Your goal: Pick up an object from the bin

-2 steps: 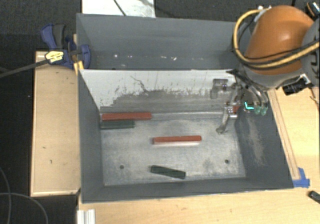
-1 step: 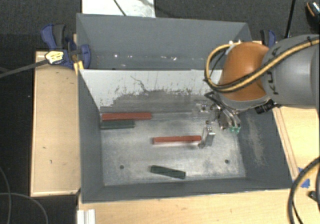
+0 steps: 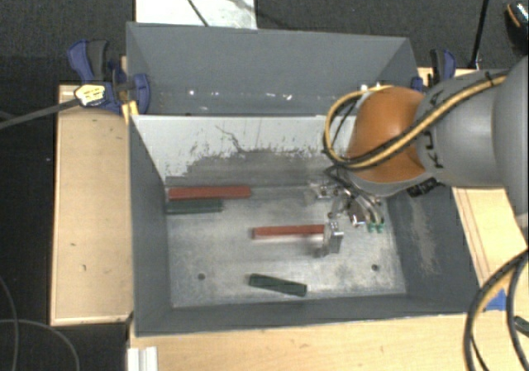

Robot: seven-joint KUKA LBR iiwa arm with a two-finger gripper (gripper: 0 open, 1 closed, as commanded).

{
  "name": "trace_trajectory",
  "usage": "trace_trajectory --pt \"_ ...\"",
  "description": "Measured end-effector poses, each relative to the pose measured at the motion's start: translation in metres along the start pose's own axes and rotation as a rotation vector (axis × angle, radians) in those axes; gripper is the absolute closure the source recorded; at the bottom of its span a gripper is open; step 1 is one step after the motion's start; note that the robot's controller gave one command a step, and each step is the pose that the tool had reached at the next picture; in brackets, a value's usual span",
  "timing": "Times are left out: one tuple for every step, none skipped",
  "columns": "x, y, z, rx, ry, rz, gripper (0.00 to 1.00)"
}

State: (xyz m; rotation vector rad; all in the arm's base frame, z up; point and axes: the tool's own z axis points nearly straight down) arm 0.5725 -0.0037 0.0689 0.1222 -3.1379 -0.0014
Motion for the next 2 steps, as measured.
trace_trajectory --pt "-0.001 -0.001 -0.002 0.001 -0.004 0.001 1.0" --pt "0.015 -0.011 -0.157 0.004 -0.011 -0.273 1.0"
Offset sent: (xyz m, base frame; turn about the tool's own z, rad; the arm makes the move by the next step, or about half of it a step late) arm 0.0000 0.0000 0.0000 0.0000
